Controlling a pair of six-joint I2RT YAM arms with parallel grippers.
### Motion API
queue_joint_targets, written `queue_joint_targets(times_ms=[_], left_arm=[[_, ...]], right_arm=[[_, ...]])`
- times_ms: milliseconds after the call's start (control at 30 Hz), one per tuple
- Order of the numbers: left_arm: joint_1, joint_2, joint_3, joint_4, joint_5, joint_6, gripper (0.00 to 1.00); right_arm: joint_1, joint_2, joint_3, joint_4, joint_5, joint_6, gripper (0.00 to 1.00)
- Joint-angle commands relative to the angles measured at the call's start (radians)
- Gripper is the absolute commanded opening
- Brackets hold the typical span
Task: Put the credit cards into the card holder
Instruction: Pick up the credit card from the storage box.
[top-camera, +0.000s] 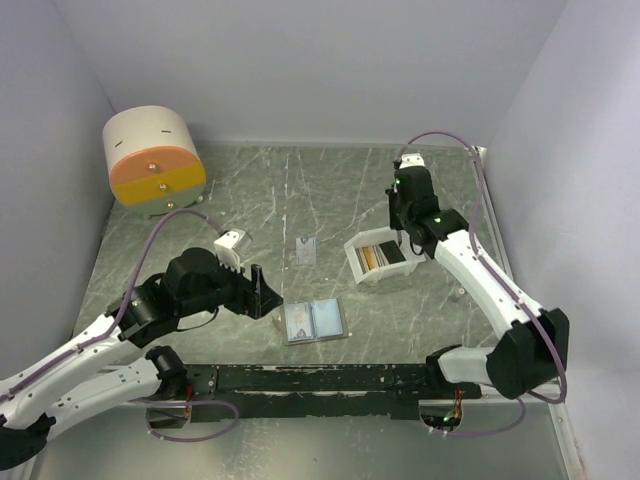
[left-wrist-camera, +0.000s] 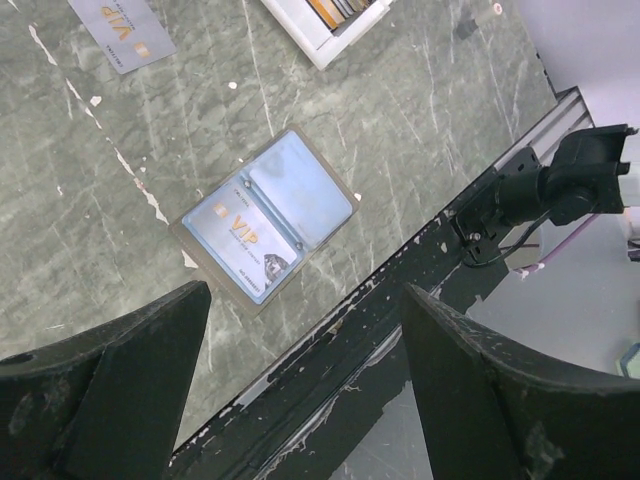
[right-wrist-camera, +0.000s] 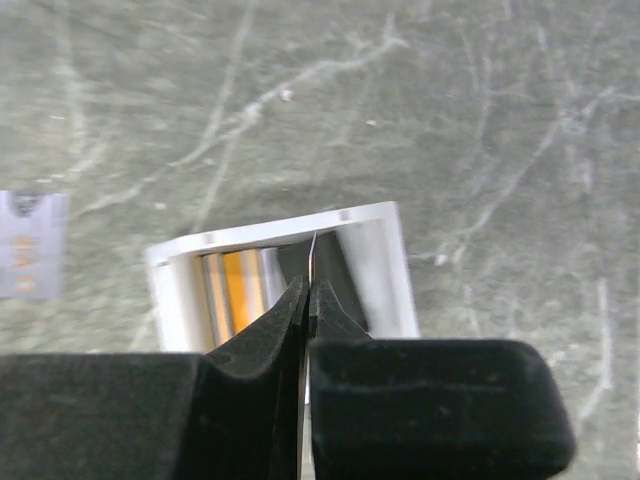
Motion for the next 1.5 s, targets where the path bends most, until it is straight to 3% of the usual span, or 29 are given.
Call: queue_joint_targets(times_ms=[0,200,433,533,800,933,1167,1333,1433,1467], left_arm=[[0.007,-0.013,-0.013,0.049,0.006,-0.07,0.87],[0.008,-0.029,-0.06,0.182,0.154,-0.237,0.81],[0.006,-0.022,-0.119,0.378,0.179,-0.385,0.69],[0.008,-0.009,-0.133,0.439,0.161,-0.427,0.62],[0.007,0.124,-0.195,0.727,0.263,-0.558,0.58],[0.006,0.164,-0.229,0.824,0.261,-0.596,0.61],[0.007,0.228,-0.268,1.024,0.299,-0.645,0.54],[0.007,0.248,-0.278,1.075,0.3,-0.654,0.36],[0.008,0.245,-0.263,1.02,0.268,-0.636,0.09],[0.007,0.242,-0.258,1.003,0.258,-0.627,0.07]], right_arm=[[0.014,-0.097,-0.011,0.011,-0.185,0.139,0.0],[0.024,-0.283,-0.189,0.215,-0.491,0.354,0.0],[0.064,-0.414,-0.42,0.501,-0.735,0.586,0.0],[0.095,-0.472,-0.508,0.635,-0.761,0.697,0.0],[0.143,-0.52,-0.65,0.965,-0.836,0.942,0.0],[0.155,-0.532,-0.661,0.997,-0.844,0.965,0.0],[0.164,-0.534,-0.693,0.999,-0.861,0.964,0.0],[0.174,-0.539,-0.726,1.003,-0.856,0.967,0.0],[0.176,-0.535,-0.739,0.995,-0.864,0.959,0.0],[0.177,-0.532,-0.738,0.98,-0.867,0.949,0.0]])
